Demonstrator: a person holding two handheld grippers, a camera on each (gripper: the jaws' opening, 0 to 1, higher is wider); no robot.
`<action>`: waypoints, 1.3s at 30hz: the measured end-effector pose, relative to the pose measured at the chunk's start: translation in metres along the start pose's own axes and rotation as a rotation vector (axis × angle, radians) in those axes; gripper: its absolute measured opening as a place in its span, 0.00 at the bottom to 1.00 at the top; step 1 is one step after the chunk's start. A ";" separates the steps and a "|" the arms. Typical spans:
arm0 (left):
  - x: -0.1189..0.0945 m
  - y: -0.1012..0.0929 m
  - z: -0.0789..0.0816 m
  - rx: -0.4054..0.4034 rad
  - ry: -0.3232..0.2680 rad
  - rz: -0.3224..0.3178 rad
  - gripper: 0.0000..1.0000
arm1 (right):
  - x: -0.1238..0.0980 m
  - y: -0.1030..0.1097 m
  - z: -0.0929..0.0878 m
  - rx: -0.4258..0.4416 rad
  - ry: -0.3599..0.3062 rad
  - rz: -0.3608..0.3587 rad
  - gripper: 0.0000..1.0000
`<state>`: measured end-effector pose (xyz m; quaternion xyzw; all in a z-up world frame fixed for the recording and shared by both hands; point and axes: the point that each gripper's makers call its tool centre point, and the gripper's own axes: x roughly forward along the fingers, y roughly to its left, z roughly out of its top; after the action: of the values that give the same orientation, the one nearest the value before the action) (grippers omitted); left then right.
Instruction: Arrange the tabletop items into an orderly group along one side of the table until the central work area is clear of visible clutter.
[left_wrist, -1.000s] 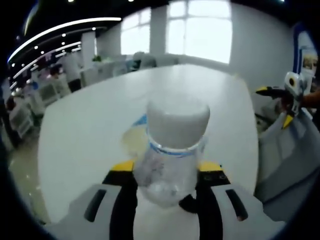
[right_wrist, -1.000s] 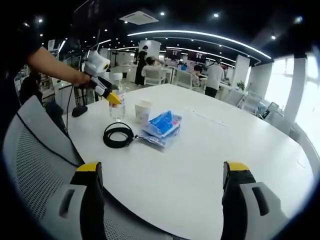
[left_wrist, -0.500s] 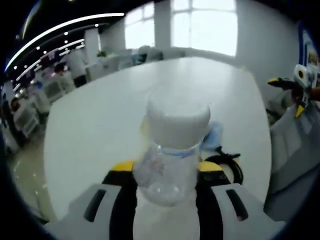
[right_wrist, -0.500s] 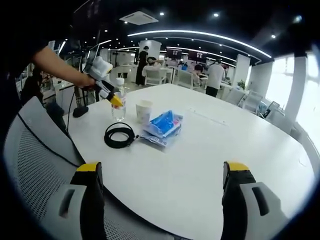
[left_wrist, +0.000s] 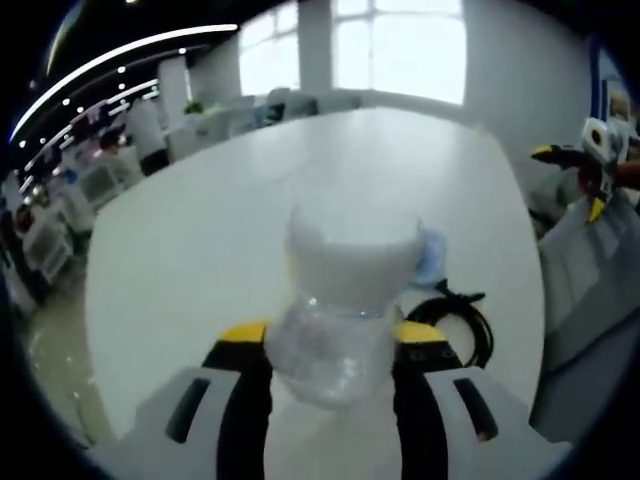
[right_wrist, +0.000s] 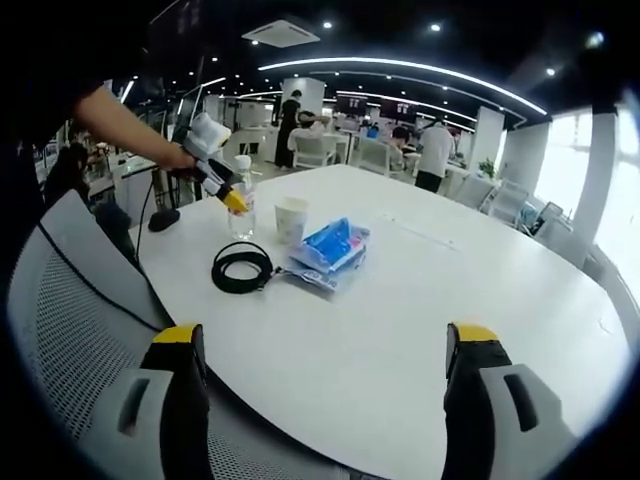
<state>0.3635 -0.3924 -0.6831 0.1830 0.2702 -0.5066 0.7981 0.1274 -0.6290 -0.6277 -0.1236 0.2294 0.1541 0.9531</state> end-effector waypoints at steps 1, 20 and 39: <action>-0.001 0.000 -0.001 0.002 0.004 -0.004 0.44 | 0.000 0.000 0.000 -0.001 0.001 0.000 1.00; -0.008 0.011 0.005 0.020 0.016 0.038 0.48 | 0.002 0.003 -0.001 -0.006 0.005 0.015 1.00; -0.022 0.015 0.009 -0.149 -0.060 0.211 0.55 | 0.001 0.004 -0.001 -0.004 -0.001 0.024 0.99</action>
<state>0.3718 -0.3755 -0.6623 0.1352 0.2622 -0.4036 0.8661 0.1265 -0.6255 -0.6296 -0.1226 0.2300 0.1660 0.9511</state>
